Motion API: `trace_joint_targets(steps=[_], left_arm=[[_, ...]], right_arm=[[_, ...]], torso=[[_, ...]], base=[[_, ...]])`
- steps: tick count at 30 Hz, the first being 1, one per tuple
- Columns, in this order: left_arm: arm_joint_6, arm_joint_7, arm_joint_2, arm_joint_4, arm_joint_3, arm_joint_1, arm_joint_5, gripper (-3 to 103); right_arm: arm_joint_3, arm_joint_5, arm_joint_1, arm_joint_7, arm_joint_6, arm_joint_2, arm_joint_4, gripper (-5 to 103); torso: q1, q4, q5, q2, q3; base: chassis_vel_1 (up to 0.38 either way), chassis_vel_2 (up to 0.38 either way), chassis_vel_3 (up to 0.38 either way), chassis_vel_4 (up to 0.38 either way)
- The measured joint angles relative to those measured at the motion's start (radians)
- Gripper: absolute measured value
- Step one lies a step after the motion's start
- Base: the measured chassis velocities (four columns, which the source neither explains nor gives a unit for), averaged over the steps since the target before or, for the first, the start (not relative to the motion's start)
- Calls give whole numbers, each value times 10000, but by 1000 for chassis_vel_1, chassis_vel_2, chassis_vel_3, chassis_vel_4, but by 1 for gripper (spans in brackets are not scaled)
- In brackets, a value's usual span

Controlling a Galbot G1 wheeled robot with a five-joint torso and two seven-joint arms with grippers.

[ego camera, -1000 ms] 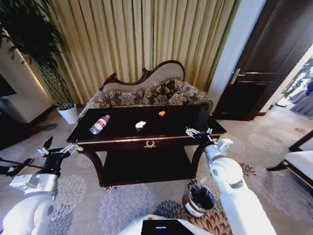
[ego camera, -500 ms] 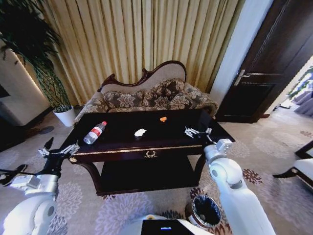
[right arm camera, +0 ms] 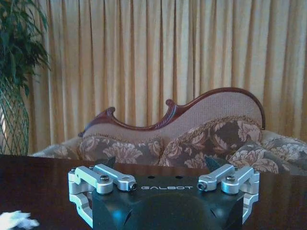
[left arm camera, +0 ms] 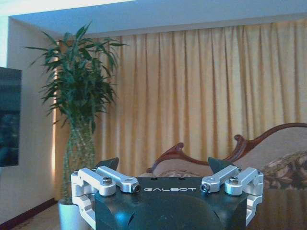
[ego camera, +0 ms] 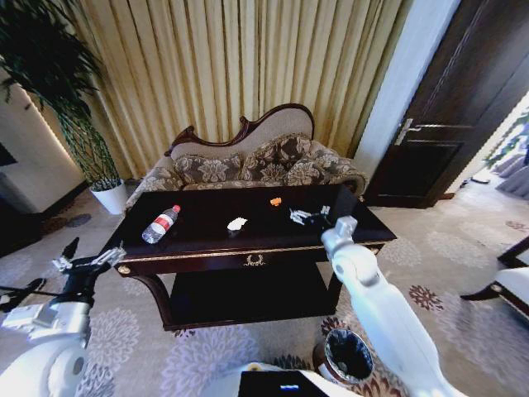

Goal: Move to the front of the table and place the trash on the table into the trash bin.

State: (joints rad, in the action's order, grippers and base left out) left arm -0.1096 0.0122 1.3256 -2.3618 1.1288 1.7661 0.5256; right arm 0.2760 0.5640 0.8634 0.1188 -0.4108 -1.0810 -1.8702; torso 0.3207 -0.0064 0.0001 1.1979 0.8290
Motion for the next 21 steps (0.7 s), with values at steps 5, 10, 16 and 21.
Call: trace_joint_targets(steps=[5,10,16,21], left_arm=[[38,29,548,-132,260,243,-313,100],[25,36,1046,-306,518,489,-502,100],[34,32,1418,-313,634,601,-671,100],[88,30,1489,-316,855,646,-640,100]], right_arm=[[-1119,620,-1538,0,-147,61,1374,100],[-2141,862,-2886,-1,-356,-446,2329,100],[-3015,825,-3808,-1,-466,-1277,3557,100],[-3355,484,-4102,-1,-515,-1813,4490,100]], torso=[[-1,-3,-2,0,-1],[-1,3,-1,1,0],[0,2,-5,0,-1],[0,-2,-1,0,0]], base=[[0,0,0,0],[0,0,0,0],[0,0,0,0],[0,0,0,0]])
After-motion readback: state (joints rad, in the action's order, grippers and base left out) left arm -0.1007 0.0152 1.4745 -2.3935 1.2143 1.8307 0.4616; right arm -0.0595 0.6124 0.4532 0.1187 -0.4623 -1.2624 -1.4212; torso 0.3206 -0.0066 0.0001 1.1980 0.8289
